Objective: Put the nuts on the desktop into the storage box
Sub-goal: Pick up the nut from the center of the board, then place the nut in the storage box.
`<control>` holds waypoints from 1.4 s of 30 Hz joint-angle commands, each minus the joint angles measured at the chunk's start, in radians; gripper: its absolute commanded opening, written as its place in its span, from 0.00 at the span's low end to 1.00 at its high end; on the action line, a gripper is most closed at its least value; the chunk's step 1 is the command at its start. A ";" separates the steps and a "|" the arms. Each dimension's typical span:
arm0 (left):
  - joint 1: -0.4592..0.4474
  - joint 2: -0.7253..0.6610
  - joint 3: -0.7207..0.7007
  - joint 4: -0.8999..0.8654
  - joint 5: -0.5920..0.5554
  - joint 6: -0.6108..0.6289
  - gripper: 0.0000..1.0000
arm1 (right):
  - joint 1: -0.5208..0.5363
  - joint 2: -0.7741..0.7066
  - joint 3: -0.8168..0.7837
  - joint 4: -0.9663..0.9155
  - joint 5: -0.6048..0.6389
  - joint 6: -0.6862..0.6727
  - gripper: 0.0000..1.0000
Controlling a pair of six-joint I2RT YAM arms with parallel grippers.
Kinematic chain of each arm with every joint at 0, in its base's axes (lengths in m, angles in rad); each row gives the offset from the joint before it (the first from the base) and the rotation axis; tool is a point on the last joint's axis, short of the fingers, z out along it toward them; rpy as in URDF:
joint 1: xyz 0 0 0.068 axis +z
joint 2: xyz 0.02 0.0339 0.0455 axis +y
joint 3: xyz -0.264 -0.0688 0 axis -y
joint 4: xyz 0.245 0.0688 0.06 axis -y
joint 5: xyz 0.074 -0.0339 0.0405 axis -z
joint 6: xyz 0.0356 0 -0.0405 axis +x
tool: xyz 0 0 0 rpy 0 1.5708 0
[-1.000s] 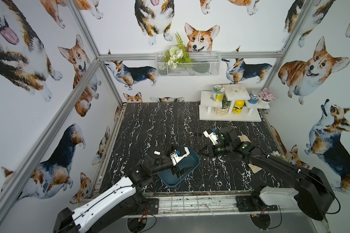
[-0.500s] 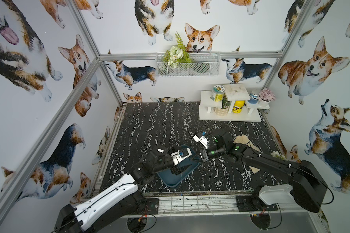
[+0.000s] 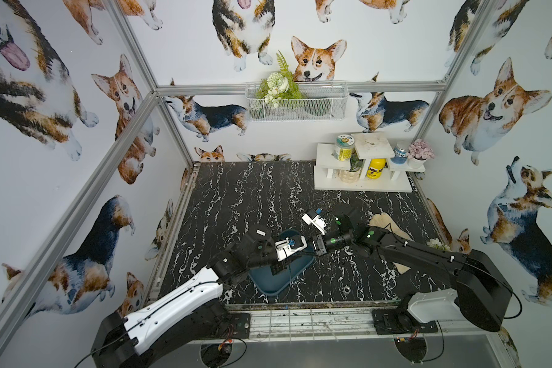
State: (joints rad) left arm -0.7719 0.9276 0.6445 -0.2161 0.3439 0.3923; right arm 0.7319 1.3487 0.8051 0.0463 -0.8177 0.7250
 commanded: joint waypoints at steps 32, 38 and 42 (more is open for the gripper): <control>0.011 0.306 0.179 -0.172 -0.227 -0.402 0.18 | -0.070 -0.128 0.034 -0.379 0.455 -0.228 0.97; 0.011 0.437 0.228 -0.205 -0.247 -0.476 0.19 | 0.004 -0.140 0.071 -0.428 0.586 -0.280 1.00; 0.011 0.492 0.234 -0.174 -0.241 -0.509 0.20 | 0.004 -0.171 0.059 -0.429 0.667 -0.289 1.00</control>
State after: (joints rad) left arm -0.7609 1.3949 0.8673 -0.3996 0.1097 -0.0669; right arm 0.7330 1.1938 0.8639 -0.3557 -0.2485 0.4664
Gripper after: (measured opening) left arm 0.261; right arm 0.998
